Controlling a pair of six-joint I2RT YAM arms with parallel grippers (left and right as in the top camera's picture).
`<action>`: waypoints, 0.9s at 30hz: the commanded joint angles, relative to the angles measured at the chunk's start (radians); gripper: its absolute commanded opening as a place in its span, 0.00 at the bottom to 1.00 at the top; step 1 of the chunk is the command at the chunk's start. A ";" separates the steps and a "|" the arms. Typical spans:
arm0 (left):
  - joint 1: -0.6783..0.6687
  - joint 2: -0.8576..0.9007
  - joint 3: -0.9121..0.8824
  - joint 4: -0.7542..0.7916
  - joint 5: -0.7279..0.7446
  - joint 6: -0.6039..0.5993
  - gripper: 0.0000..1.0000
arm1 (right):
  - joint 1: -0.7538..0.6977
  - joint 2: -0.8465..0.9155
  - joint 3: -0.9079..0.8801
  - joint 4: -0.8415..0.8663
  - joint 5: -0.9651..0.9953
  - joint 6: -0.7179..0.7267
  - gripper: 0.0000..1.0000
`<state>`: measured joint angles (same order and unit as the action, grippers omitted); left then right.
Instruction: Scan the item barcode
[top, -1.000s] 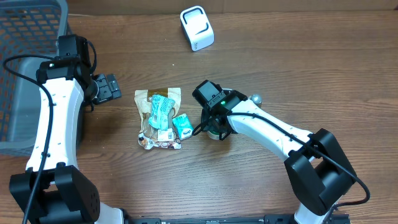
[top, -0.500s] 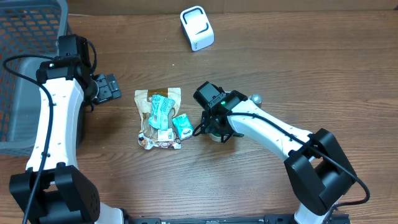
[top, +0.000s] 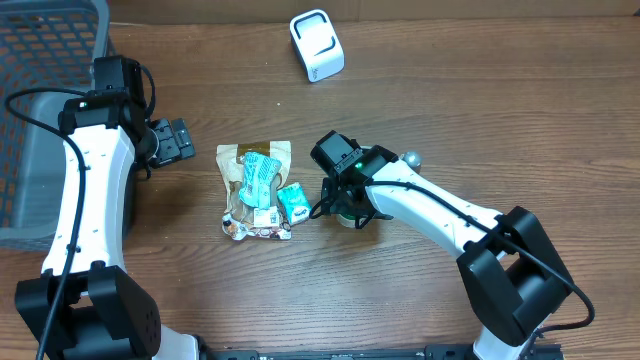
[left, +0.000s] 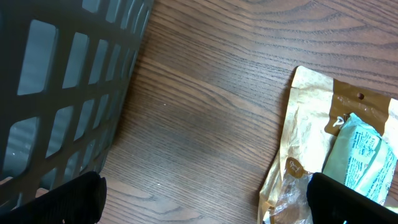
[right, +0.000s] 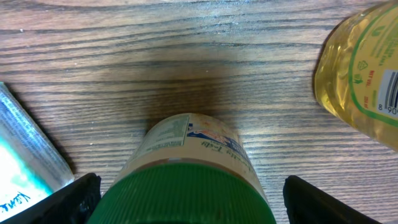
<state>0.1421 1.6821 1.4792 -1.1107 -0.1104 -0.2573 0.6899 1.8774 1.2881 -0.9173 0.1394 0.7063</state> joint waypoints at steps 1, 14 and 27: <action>0.002 -0.016 0.021 0.000 -0.012 0.014 1.00 | 0.003 0.037 -0.008 0.006 0.016 -0.003 0.90; 0.002 -0.016 0.021 0.000 -0.012 0.014 1.00 | 0.002 0.043 0.006 0.014 0.018 -0.003 0.74; 0.002 -0.016 0.021 0.000 -0.012 0.014 0.99 | 0.002 0.034 0.287 -0.267 -0.060 -0.003 0.64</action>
<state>0.1421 1.6821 1.4792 -1.1110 -0.1101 -0.2573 0.6895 1.9240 1.4765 -1.1576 0.1230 0.7025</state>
